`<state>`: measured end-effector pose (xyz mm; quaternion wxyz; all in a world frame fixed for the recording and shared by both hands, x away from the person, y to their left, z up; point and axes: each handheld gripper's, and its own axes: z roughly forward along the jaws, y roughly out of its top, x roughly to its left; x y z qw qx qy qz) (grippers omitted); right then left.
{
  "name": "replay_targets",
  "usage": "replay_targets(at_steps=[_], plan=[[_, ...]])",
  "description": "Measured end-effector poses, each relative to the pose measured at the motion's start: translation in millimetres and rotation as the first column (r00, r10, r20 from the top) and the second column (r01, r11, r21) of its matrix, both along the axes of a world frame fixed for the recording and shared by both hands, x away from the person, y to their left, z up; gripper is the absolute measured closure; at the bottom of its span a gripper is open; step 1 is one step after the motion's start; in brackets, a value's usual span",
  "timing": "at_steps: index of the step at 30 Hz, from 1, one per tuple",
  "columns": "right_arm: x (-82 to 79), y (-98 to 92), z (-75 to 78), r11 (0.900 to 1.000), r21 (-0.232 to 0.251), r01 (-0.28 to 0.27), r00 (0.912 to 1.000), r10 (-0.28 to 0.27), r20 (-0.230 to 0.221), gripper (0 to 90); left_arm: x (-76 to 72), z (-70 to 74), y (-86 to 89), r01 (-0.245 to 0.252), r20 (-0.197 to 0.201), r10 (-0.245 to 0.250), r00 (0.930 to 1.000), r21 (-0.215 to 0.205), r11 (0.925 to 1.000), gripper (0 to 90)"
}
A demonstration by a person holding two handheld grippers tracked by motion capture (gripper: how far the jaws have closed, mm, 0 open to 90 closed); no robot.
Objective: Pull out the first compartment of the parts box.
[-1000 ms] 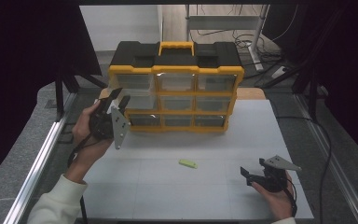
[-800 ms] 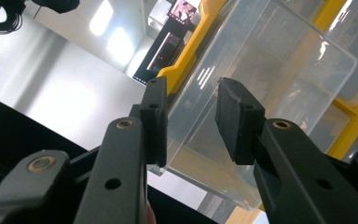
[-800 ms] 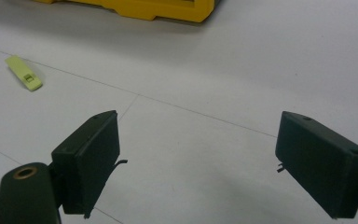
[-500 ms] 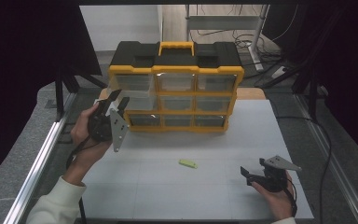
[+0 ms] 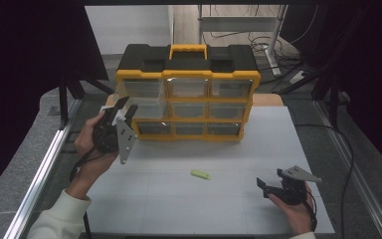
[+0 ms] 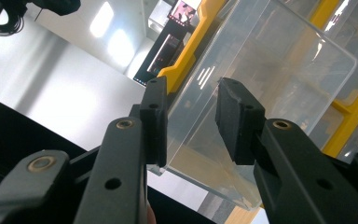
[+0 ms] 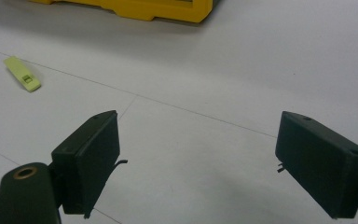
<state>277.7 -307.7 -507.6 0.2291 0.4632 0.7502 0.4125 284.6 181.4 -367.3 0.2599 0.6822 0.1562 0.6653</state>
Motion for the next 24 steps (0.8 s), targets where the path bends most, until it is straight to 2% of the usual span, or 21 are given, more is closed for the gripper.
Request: replay_targets(at_steps=[24], plan=[[-0.2,0.1,0.1,1.000,0.000,0.001,1.0000,-0.001,0.000,13.9,-5.9,-0.9,1.3,0.005,-0.001,-0.005,1.0000,0.003,1.0000,64.5]])
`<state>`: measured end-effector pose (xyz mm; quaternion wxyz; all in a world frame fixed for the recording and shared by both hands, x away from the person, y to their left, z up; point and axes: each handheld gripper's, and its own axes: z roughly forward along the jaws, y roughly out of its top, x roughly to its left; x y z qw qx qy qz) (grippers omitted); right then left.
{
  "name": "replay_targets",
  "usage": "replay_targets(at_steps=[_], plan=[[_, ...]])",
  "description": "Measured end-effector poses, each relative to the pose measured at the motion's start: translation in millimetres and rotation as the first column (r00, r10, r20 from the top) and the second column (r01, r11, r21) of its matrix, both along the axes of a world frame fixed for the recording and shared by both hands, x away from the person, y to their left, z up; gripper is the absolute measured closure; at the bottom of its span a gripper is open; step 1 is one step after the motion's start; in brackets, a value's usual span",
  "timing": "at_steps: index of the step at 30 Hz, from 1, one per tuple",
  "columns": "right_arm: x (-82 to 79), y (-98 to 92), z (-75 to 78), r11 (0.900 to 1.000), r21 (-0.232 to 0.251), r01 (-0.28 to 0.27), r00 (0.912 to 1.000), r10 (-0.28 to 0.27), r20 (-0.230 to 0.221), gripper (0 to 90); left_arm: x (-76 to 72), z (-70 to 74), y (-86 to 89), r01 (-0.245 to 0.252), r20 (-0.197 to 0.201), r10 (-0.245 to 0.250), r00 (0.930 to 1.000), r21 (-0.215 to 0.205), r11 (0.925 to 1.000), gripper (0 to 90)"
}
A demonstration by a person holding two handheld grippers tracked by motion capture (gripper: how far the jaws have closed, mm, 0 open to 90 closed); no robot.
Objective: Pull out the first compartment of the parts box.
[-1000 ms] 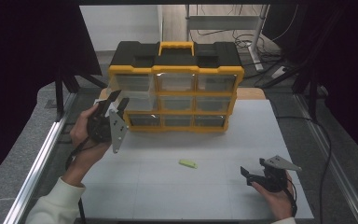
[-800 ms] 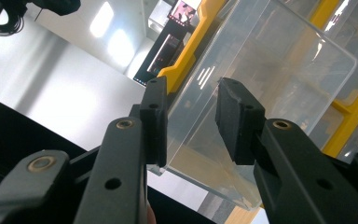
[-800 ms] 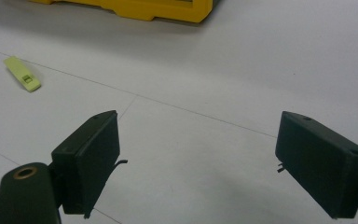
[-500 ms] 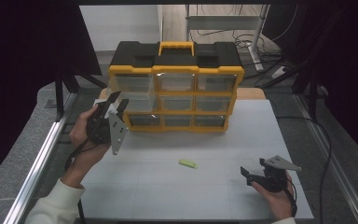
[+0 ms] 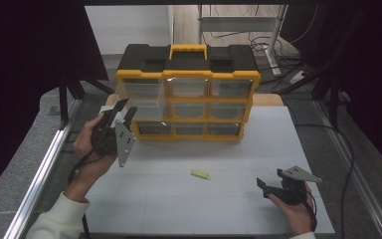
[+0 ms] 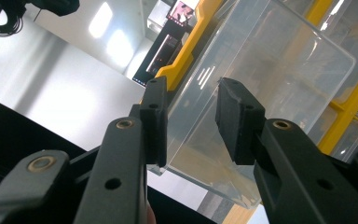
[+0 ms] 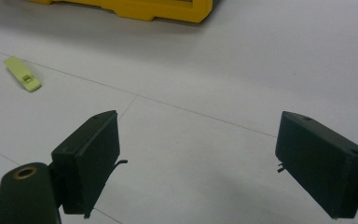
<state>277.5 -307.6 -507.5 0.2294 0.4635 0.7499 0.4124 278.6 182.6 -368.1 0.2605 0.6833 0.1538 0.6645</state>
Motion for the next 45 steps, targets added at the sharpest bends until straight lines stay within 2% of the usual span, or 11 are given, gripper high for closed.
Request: replay_targets(at_steps=[45], plan=[[0.3,0.0,-0.4,1.000,-0.003,-0.002,1.0000,0.002,0.000,13.9,-14.8,-6.9,1.7,0.000,0.005,0.000,1.0000,0.009,1.0000,64.0]])
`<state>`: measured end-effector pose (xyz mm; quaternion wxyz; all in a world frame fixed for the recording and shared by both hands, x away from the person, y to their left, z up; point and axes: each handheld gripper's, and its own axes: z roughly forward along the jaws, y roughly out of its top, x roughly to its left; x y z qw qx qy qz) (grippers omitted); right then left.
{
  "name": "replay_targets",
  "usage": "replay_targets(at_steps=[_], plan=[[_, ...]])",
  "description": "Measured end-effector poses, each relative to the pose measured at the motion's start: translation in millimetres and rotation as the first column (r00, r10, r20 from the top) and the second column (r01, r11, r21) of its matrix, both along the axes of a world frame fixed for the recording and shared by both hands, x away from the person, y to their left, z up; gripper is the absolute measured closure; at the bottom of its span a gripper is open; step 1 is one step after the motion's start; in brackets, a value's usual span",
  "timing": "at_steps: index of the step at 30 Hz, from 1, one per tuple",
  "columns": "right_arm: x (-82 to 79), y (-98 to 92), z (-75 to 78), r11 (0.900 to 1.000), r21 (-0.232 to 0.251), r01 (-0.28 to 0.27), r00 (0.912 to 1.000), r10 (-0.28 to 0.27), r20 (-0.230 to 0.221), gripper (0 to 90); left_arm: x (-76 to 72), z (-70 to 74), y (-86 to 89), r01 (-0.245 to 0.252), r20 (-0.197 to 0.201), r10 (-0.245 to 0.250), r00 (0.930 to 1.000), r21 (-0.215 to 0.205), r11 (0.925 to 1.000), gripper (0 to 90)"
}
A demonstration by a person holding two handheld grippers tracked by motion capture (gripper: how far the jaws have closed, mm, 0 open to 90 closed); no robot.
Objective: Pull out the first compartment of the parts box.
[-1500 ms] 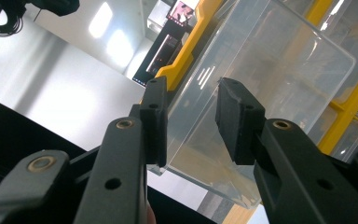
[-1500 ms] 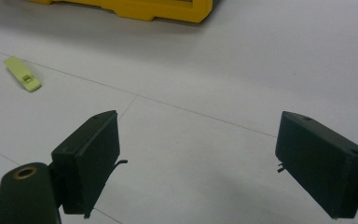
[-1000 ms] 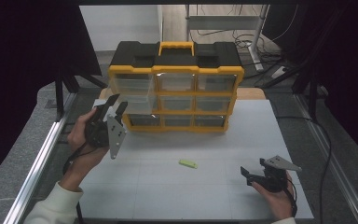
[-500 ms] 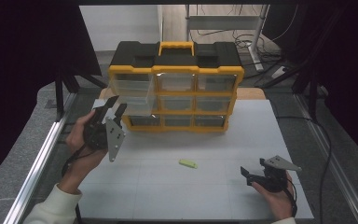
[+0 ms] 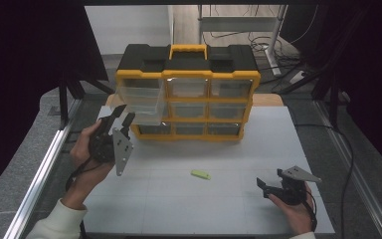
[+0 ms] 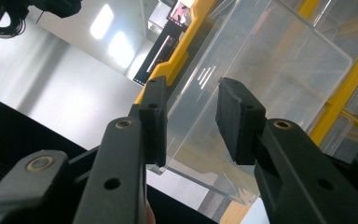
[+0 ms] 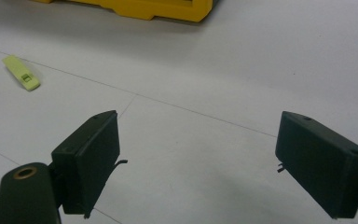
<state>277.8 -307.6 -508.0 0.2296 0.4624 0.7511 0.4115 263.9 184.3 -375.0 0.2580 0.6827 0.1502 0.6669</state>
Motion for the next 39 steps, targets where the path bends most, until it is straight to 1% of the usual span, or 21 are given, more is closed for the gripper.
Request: replay_targets(at_steps=[2,13,17,20,22,24,25,26,27,28,30,32,35,38,39], plan=[[-0.3,0.3,0.2,1.000,0.001,0.000,1.0000,0.000,-0.001,13.9,-0.3,-1.2,-0.3,-0.001,0.005,0.001,1.0000,0.000,1.0000,63.9],[0.2,-0.3,0.0,1.000,-0.001,0.003,1.0000,-0.003,0.000,13.8,-0.4,-2.3,-0.8,-0.005,0.009,0.005,0.9999,-0.008,1.0000,63.6],[0.2,-0.5,0.1,1.000,0.002,0.003,1.0000,-0.003,-0.001,13.8,-0.2,-1.5,-0.8,-0.004,0.005,0.004,1.0000,-0.006,1.0000,63.4],[0.3,-0.4,-0.1,1.000,0.001,0.003,1.0000,-0.003,-0.002,13.8,0.6,-1.0,0.2,0.003,-0.003,-0.003,1.0000,-0.016,0.9999,62.7],[0.3,-0.5,-0.1,1.000,0.003,0.003,1.0000,-0.003,-0.002,13.9,1.0,-1.3,1.0,0.014,-0.004,-0.014,0.9999,-0.021,0.9997,60.4],[0.4,-0.5,-0.2,1.000,0.003,0.004,1.0000,-0.004,-0.002,13.8,1.3,-2.9,1.3,0.015,0.002,-0.015,0.9999,-0.017,0.9997,56.0],[0.5,-0.4,-0.3,1.000,0.002,0.004,1.0000,-0.004,-0.002,13.8,1.3,-3.5,1.7,0.016,-0.001,-0.016,0.9999,-0.018,0.9997,52.8],[0.5,-0.4,-0.4,1.000,0.002,0.003,1.0000,-0.003,-0.001,13.8,1.1,-4.0,2.1,0.015,-0.004,-0.016,0.9999,-0.021,0.9997,50.3],[0.5,-0.3,-0.4,1.000,0.002,0.003,1.0000,-0.003,-0.001,13.8,0.7,-4.4,2.5,0.018,-0.005,-0.018,0.9998,-0.033,0.9993,48.9],[0.5,-0.2,-0.4,1.000,0.001,0.003,1.0000,-0.003,-0.001,13.8,0.3,-4.1,2.8,0.021,-0.013,-0.022,0.9997,-0.040,0.9990,46.9],[0.6,-0.2,-0.5,1.000,0.001,0.003,1.0000,-0.003,-0.001,13.9,-0.9,-3.1,2.9,0.040,-0.044,-0.042,0.9981,-0.055,0.9977,42.0],[0.6,-0.2,-0.5,1.000,0.002,0.003,1.0000,-0.003,-0.003,13.9,-2.4,-3.0,2.3,0.046,-0.044,-0.048,0.9978,-0.060,0.9971,37.9],[0.6,-0.1,-0.6,1.000,0.002,0.002,1.0000,-0.002,-0.003,13.9,-4.8,-3.1,1.1,0.070,-0.071,-0.076,0.9946,-0.080,0.9943,28.8],[0.5,-0.1,-0.5,1.000,0.001,0.002,1.0000,-0.002,-0.003,13.9,-7.2,-4.9,-0.5,0.088,-0.086,-0.096,0.9917,-0.090,0.9920,23.9],[0.5,-0.1,-0.5,1.000,0.001,0.002,1.0000,-0.002,-0.002,13.9,-8.5,-5.3,-1.2,0.088,-0.088,-0.096,0.9914,-0.088,0.9922,22.5]])
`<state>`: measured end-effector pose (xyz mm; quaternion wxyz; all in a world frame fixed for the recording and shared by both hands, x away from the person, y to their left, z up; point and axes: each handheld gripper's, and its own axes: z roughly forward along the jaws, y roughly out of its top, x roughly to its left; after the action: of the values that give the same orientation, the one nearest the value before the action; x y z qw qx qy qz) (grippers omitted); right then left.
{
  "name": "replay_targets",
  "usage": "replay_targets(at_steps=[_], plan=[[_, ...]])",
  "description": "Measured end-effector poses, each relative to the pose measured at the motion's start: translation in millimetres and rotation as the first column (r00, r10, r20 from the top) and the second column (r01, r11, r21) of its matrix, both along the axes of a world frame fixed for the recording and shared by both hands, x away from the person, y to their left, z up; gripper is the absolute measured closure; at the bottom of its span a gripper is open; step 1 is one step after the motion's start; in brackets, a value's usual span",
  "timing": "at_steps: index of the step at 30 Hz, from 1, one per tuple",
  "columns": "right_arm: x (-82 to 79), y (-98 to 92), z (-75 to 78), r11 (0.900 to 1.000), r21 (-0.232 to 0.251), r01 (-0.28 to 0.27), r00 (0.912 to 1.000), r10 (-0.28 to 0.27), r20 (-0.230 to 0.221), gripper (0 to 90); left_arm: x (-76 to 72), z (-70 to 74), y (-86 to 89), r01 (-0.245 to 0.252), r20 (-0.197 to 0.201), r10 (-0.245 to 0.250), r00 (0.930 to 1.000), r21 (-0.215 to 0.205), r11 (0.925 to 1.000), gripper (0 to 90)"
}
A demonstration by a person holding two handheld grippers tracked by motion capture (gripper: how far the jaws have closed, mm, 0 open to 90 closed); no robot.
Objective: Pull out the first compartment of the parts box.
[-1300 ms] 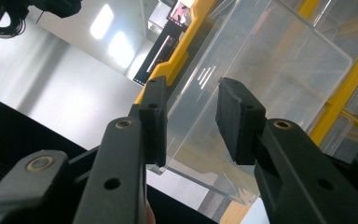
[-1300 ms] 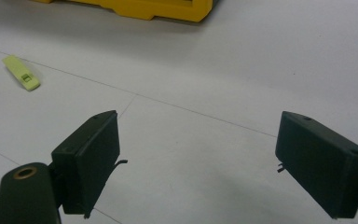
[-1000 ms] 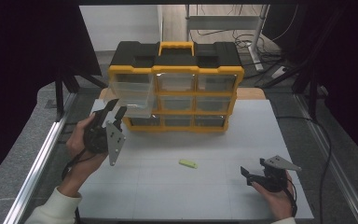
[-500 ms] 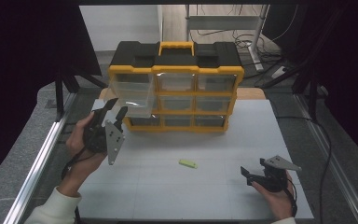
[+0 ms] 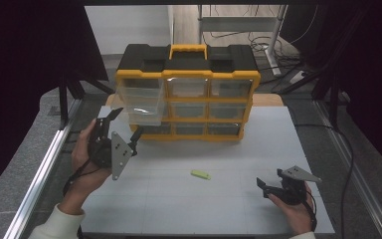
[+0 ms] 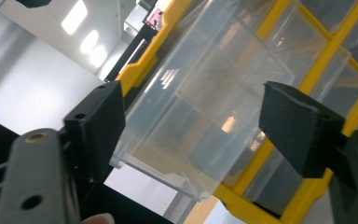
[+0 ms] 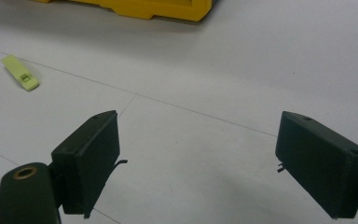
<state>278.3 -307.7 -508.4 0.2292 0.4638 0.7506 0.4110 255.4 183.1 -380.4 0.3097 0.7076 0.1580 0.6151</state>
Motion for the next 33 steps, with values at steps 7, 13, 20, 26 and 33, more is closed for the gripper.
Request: replay_targets(at_steps=[7,13,20,26,33], plan=[[0.0,0.1,0.0,1.000,0.002,0.000,1.0000,0.000,0.000,13.8,-10.2,-3.7,-6.0,0.041,-0.065,-0.044,0.9969,-0.033,0.9986,15.8],[0.2,0.1,-0.2,1.000,0.000,-0.001,1.0000,0.001,0.001,13.9,-13.6,-11.4,-11.9,0.067,-0.108,-0.070,0.9917,-0.033,0.9972,13.2],[0.3,0.0,-0.5,1.000,0.002,0.000,1.0000,0.000,-0.002,13.9,-14.2,-20.5,-14.5,0.102,-0.152,-0.103,0.9830,-0.015,0.9947,12.9],[0.6,-0.4,-0.5,1.000,0.002,0.004,1.0000,-0.004,0.000,13.9,-13.9,-32.5,-17.0,0.128,-0.194,-0.132,0.9721,-0.033,0.9913,12.9],[1.0,-0.5,-0.8,1.000,0.003,0.001,1.0000,-0.001,-0.002,13.9,-13.5,-41.7,-18.1,0.138,-0.234,-0.147,0.9610,-0.056,0.9889,13.2]])
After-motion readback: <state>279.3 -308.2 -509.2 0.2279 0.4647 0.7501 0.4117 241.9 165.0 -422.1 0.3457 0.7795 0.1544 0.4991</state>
